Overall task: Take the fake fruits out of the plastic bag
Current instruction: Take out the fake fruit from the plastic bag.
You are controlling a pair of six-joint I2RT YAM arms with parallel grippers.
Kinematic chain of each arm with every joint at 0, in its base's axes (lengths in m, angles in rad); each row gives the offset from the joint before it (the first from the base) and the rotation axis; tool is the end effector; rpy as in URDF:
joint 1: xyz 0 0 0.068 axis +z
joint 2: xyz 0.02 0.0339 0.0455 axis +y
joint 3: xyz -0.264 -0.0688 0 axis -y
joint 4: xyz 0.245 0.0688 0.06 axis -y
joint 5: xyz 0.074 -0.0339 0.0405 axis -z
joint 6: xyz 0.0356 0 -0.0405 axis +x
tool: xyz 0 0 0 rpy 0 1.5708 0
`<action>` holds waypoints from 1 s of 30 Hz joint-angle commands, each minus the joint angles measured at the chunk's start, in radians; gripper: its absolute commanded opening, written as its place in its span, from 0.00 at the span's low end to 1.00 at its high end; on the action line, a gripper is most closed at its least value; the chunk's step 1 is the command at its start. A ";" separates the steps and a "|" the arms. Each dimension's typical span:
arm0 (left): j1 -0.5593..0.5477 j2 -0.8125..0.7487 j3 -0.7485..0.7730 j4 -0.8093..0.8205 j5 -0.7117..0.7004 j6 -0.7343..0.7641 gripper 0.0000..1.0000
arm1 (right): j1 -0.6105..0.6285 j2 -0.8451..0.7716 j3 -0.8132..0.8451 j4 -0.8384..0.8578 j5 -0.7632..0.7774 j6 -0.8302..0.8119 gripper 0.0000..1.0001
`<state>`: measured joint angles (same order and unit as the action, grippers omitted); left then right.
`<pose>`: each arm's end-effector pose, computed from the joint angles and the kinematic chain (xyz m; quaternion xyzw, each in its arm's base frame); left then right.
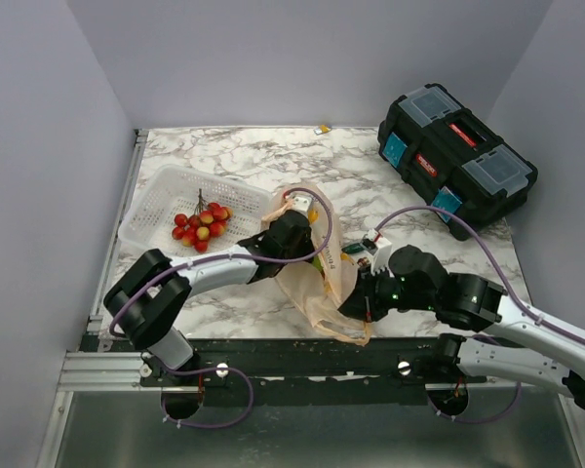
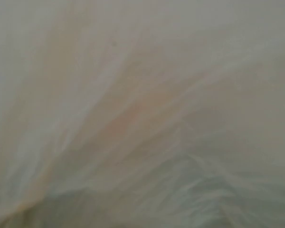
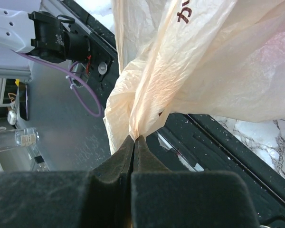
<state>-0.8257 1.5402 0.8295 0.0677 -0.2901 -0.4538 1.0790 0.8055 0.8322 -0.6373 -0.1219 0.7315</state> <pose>0.2267 -0.2307 0.1982 0.1000 0.8816 -0.1606 0.4324 0.0765 0.1519 0.3077 -0.1808 0.8671 0.3960 0.2422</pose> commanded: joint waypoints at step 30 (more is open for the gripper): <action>0.008 -0.152 0.050 -0.223 0.409 0.033 0.14 | 0.003 -0.006 0.026 -0.008 0.353 -0.011 0.01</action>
<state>-0.8181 1.4670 0.9127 -0.1287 -0.0910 -0.3973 1.0782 0.7948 0.8165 -0.6472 0.0814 0.7158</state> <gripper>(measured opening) 0.600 0.010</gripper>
